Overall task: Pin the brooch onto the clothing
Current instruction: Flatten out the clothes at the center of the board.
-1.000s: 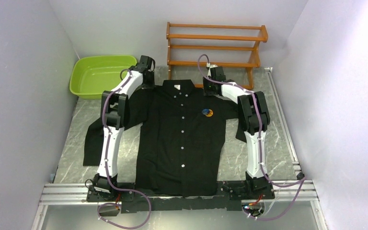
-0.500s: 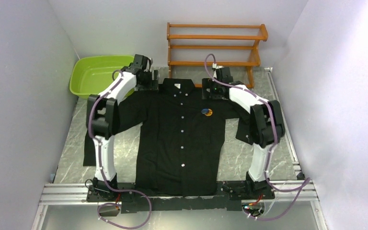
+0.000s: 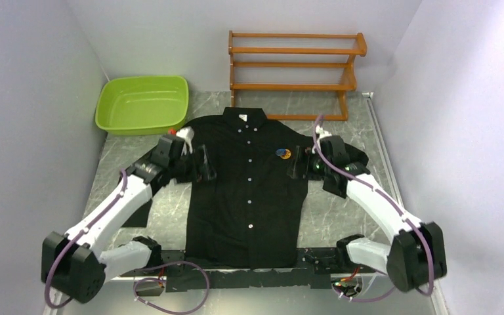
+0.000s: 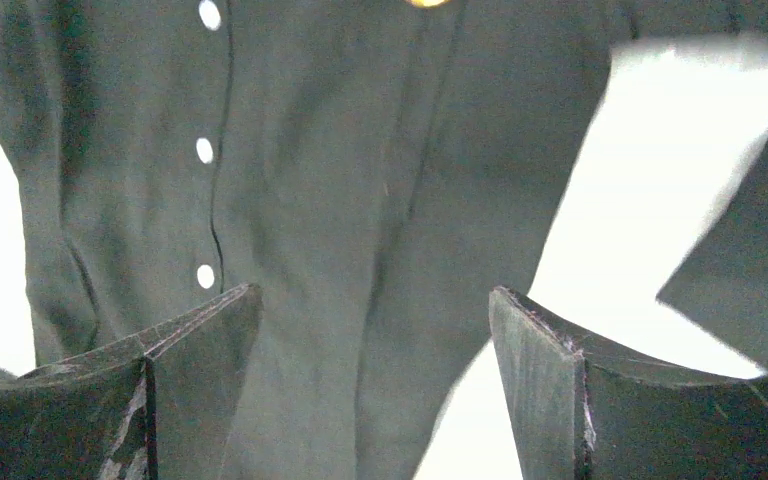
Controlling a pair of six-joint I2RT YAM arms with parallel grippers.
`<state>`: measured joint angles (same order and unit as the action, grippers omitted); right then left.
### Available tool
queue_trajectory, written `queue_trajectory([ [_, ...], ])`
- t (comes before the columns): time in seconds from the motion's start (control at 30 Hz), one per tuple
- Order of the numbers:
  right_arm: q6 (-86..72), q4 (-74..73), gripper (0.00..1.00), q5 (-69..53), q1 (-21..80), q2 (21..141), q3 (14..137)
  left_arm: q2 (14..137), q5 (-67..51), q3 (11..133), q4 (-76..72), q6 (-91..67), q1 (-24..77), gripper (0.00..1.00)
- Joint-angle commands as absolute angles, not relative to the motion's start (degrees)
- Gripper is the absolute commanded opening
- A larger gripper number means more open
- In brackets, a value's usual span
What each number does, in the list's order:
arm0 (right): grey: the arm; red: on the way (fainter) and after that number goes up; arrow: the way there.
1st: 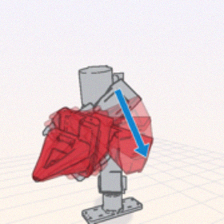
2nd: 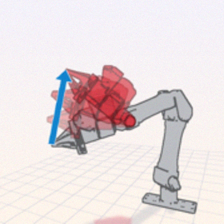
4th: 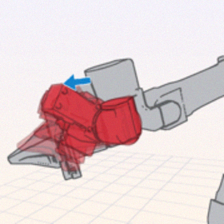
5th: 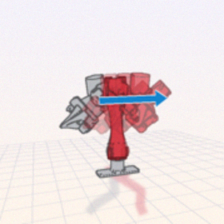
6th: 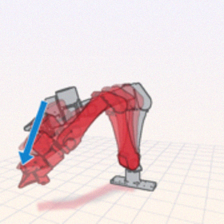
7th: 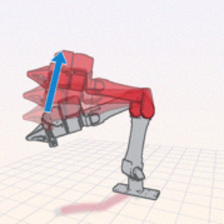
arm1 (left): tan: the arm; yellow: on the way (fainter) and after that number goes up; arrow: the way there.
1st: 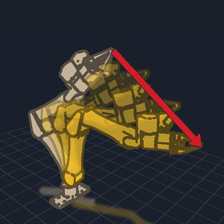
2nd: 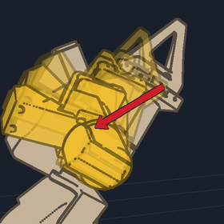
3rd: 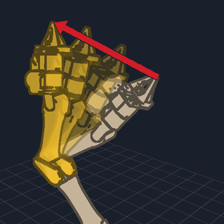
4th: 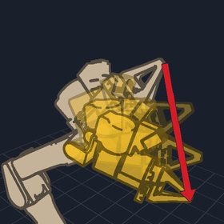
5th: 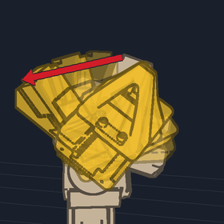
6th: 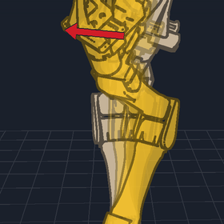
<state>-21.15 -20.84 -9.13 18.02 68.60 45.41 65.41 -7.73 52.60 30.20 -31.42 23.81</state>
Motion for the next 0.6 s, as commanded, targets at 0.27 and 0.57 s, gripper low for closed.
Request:
queue_trajectory([
  [0.27, -43.94, -30.90, 0.83, -21.04, 17.51, 47.58, 21.33, 47.20, -2.03, 37.48, 57.16, -60.67, 30.49, 0.83],
  [0.57, -43.51, -26.32, 0.62, -28.33, 17.63, 54.01, 15.06, 55.55, -1.06, 33.46, 54.70, -65.25, 36.19, 0.81],
])
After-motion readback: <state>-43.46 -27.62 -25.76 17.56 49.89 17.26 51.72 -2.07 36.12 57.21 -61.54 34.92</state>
